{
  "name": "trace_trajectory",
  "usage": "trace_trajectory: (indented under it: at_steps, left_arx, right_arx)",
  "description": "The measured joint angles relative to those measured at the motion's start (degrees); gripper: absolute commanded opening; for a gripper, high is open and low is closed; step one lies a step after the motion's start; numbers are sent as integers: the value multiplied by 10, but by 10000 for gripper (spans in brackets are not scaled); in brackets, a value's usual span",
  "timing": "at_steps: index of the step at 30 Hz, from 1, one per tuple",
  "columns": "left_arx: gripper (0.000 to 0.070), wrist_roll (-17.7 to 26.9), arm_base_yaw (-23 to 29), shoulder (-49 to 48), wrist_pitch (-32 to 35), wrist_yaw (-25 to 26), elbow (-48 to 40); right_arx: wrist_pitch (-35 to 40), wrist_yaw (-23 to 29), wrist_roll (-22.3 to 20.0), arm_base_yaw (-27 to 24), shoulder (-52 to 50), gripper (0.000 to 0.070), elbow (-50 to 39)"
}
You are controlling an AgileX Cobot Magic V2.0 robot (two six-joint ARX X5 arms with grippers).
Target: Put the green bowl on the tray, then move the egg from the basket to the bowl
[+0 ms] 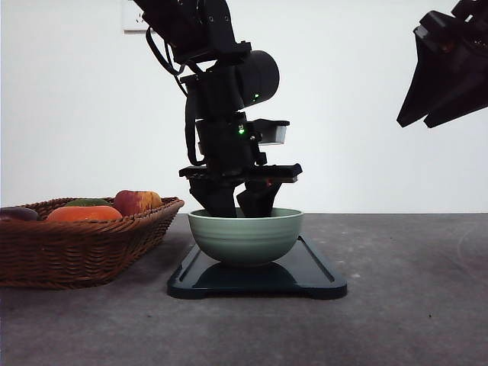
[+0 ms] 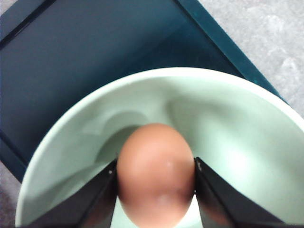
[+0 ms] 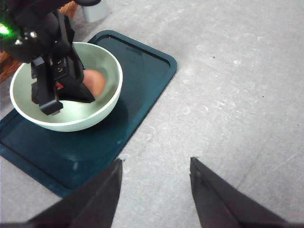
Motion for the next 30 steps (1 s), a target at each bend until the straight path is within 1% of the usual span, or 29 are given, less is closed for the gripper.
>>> trace_trajectory:
  at_steps: [2, 4, 9, 11, 12, 13, 17, 22, 27, 30]
  left_arx:
    - [336, 0, 0, 0, 0, 0, 0]
    - [364, 0, 0, 1, -6, 0, 3]
    - [365, 0, 0, 7, -35, 0, 15]
    - [372, 0, -1, 9, -45, 0, 27]
    - [387, 0, -1, 9, -51, 0, 35]
    - [403, 0, -1, 9, -57, 0, 43]
    - [403, 0, -1, 9, -87, 0, 92]
    - [402, -8, -1, 9, -151, 0, 158]
    - [396, -22, -1, -12, -161, 1, 165]
    - [396, -30, -1, -45, -155, 3, 162]
  right_arx:
    - [0, 0, 0, 0, 0, 275, 0]
    - [0, 0, 0, 0, 0, 275, 0]
    - [0, 0, 0, 0, 0, 275, 0]
    - [0, 0, 0, 0, 0, 275, 0]
    - [0, 0, 0, 0, 0, 275, 0]
    - [0, 0, 0, 0, 0, 275, 0]
    - [0, 0, 0, 0, 0, 275, 0]
    - [0, 0, 0, 0, 0, 275, 0]
    - [0, 0, 0, 0, 0, 275, 0]
    - [0, 0, 0, 0, 0, 275, 0]
